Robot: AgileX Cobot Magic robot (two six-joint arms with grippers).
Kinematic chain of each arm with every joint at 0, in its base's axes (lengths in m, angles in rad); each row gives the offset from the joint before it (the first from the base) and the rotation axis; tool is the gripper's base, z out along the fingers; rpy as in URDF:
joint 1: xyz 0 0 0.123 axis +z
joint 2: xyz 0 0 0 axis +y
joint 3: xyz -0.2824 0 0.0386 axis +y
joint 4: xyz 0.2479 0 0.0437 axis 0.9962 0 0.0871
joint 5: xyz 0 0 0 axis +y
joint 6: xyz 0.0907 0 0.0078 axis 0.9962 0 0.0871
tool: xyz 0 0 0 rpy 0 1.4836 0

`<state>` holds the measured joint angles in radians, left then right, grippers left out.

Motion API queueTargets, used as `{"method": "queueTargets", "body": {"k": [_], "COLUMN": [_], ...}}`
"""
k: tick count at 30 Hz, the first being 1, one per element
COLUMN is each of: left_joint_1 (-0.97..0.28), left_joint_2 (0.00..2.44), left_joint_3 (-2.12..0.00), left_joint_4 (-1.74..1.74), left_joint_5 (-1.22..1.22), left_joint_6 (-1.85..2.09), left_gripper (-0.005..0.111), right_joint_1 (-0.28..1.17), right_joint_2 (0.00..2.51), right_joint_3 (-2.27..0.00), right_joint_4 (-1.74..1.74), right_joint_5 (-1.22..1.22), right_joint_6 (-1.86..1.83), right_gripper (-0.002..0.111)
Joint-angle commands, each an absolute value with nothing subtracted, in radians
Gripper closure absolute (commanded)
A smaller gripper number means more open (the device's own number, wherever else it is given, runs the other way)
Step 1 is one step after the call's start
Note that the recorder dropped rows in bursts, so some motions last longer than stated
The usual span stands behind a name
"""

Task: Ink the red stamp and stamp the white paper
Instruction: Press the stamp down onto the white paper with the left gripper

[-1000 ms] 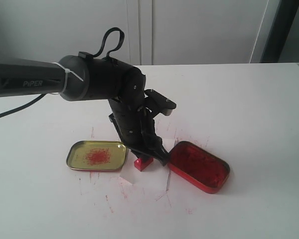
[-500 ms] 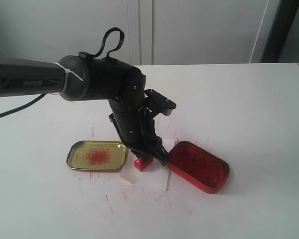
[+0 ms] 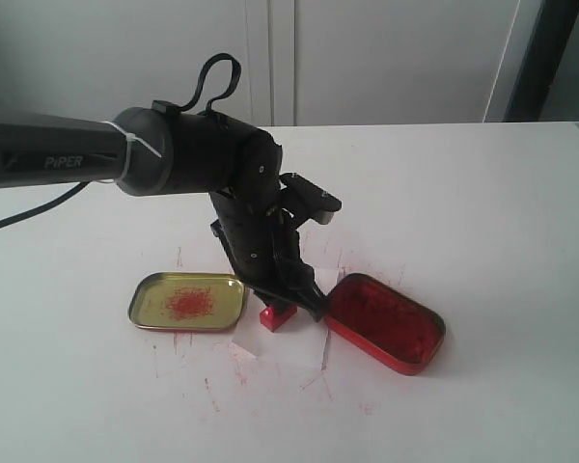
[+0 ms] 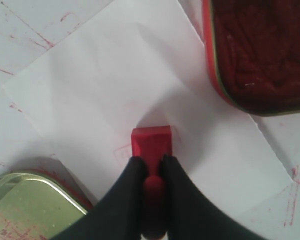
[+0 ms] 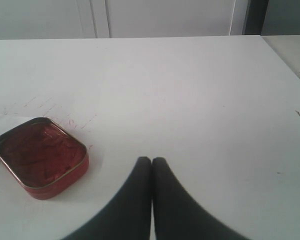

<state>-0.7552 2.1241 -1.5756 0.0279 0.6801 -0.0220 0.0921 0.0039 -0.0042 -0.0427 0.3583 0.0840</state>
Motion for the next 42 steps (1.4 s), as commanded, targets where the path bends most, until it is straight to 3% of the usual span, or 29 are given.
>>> {"method": "queueTargets", "body": {"k": [1,42], "left_joint_1": [-0.758,-0.758], "left_joint_2": [2.245,2.212], "left_joint_3": [-1.524,-1.526], "left_joint_4": [0.045,-0.056], "left_joint_5": [0.707,0.676], "left_joint_6": [-0.023,-0.029], "left_gripper": [0.107,0.107], "right_joint_1": [0.090,0.090], "right_joint_2": [0.000,0.000], "right_joint_3": [0.000,0.000], "right_joint_4": [-0.050,-0.050], "right_joint_5": [0.346,0.346], "right_joint_6": [0.083,0.083], "right_gripper": [0.108,0.108]}}
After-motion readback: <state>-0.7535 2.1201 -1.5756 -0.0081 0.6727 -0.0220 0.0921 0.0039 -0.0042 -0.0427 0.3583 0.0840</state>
